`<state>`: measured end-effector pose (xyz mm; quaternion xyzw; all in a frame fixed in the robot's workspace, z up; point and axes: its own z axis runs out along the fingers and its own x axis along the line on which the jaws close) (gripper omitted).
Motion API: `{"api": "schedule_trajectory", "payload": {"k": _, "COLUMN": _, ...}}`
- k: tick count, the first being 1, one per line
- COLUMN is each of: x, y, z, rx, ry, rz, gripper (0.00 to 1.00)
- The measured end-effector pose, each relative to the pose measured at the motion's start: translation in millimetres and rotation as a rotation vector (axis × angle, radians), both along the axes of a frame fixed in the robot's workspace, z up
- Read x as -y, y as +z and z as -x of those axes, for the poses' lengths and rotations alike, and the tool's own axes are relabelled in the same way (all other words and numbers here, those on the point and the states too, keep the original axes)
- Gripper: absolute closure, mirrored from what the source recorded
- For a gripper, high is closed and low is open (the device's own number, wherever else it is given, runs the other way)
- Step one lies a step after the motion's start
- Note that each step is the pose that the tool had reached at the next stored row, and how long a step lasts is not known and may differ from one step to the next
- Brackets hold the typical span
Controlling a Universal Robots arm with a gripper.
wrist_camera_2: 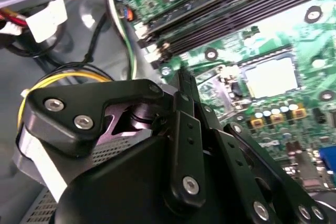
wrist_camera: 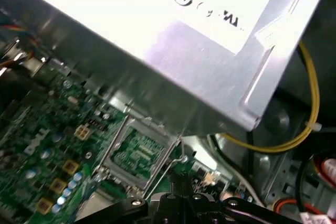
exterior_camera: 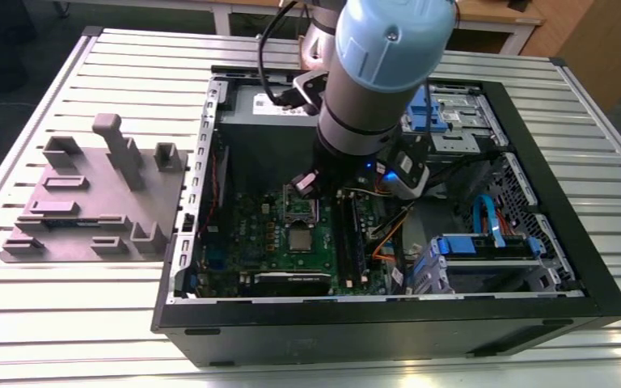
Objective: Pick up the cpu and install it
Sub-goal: 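Close the cpu cover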
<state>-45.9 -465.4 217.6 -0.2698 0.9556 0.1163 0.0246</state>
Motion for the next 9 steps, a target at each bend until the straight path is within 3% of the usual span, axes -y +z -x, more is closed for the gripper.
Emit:
{"api": "schedule_trajectory", "payload": {"k": 3, "x": -1.0, "y": -1.4, "z": -0.5, "rx": 0.0004, "ry": 0.000, "rz": -0.0247, "gripper": 0.90}}
{"api": "schedule_trajectory", "payload": {"k": 4, "x": -1.3, "y": -2.5, "z": -0.7, "rx": 0.0006, "ry": 0.000, "rz": -0.0276, "gripper": 0.90}}
{"api": "schedule_trajectory", "payload": {"k": 9, "x": -5.4, "y": -7.9, "z": -3.0, "rx": 0.0007, "ry": 0.004, "rz": -0.0276, "gripper": 0.90}}
